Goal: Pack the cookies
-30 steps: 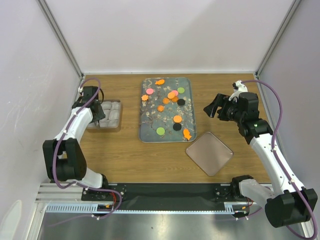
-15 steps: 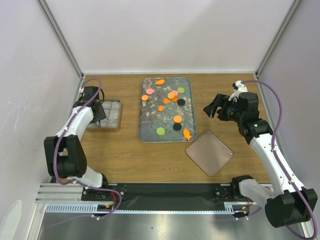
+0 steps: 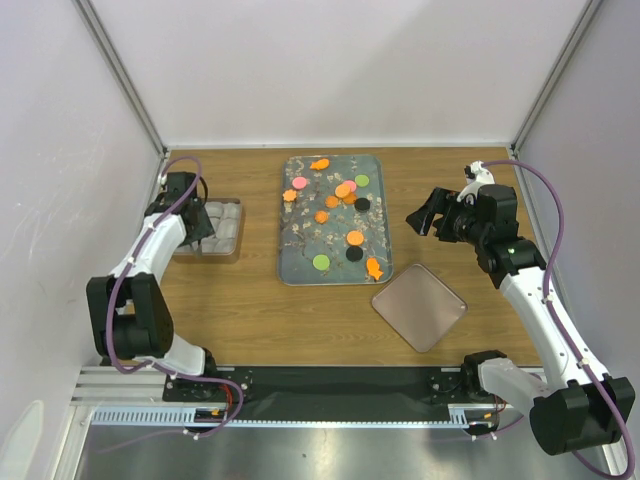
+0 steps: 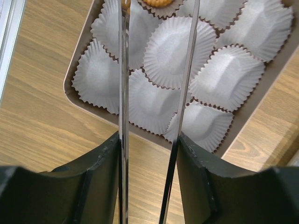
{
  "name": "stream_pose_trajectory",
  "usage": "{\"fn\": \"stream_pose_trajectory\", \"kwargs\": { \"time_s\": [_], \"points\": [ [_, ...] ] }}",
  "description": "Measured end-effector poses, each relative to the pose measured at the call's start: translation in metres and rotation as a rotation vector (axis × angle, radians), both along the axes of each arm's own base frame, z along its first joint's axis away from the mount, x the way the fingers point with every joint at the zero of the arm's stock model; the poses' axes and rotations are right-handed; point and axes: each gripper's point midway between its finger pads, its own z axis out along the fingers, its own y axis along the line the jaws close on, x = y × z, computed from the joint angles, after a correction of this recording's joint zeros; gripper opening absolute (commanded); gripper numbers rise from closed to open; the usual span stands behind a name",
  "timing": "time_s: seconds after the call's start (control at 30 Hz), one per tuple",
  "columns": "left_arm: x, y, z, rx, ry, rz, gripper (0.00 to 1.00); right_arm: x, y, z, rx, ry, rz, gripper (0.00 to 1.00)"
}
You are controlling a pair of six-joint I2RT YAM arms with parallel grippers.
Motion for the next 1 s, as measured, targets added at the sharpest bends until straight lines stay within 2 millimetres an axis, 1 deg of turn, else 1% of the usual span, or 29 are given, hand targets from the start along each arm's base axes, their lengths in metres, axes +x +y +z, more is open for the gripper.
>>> {"fn": "stream_pose_trajectory", "kwargs": {
  "time_s": [0.1, 0.27, 0.33, 0.4, 0.47, 0.57, 0.73, 0.77, 0.83, 0.9, 1.0],
  "points": [
    [0.000, -0.003, 0.006, -0.012, -0.021, -0.008, 0.51, -0.001, 0.001, 0.000, 0.003, 0.000, 0.005, 0.83],
    [-0.001, -0.010, 0.025, -0.026, -0.076, -0.032, 0.51, -0.001, 0.001, 0.000, 0.003, 0.001, 0.007, 0.83],
    [-0.001, -0.019, 0.033, -0.025, -0.096, -0.056, 0.51, -0.001, 0.001, 0.000, 0.004, 0.002, 0.008, 0.83],
    [-0.002, -0.034, 0.041, -0.028, -0.109, -0.100, 0.51, 0.000, 0.002, -0.001, 0.004, 0.004, 0.010, 0.83],
    [0.001, -0.059, 0.050, -0.031, -0.126, -0.171, 0.51, 0.000, 0.002, -0.002, 0.004, 0.008, 0.010, 0.83],
    [0.002, -0.106, 0.061, -0.047, -0.153, -0.294, 0.51, 0.000, 0.002, -0.003, 0.003, 0.012, 0.010, 0.83],
    [-0.009, -0.170, 0.067, -0.070, -0.158, -0.458, 0.51, 0.001, 0.002, -0.003, 0.003, 0.012, 0.009, 0.83],
    [-0.010, -0.180, 0.067, -0.072, -0.155, -0.483, 0.51, 0.000, 0.002, -0.003, 0.002, 0.012, 0.009, 0.83],
    [-0.012, -0.207, 0.064, -0.079, -0.141, -0.546, 0.51, 0.000, 0.002, -0.003, 0.002, 0.013, 0.009, 0.83],
    [-0.013, -0.227, 0.057, -0.080, -0.121, -0.590, 0.51, 0.001, 0.001, -0.003, 0.001, 0.012, 0.007, 0.83],
    [-0.016, -0.248, 0.042, -0.074, -0.078, -0.635, 0.51, 0.001, 0.001, -0.004, 0.000, 0.012, 0.005, 0.83]
  ]
}}
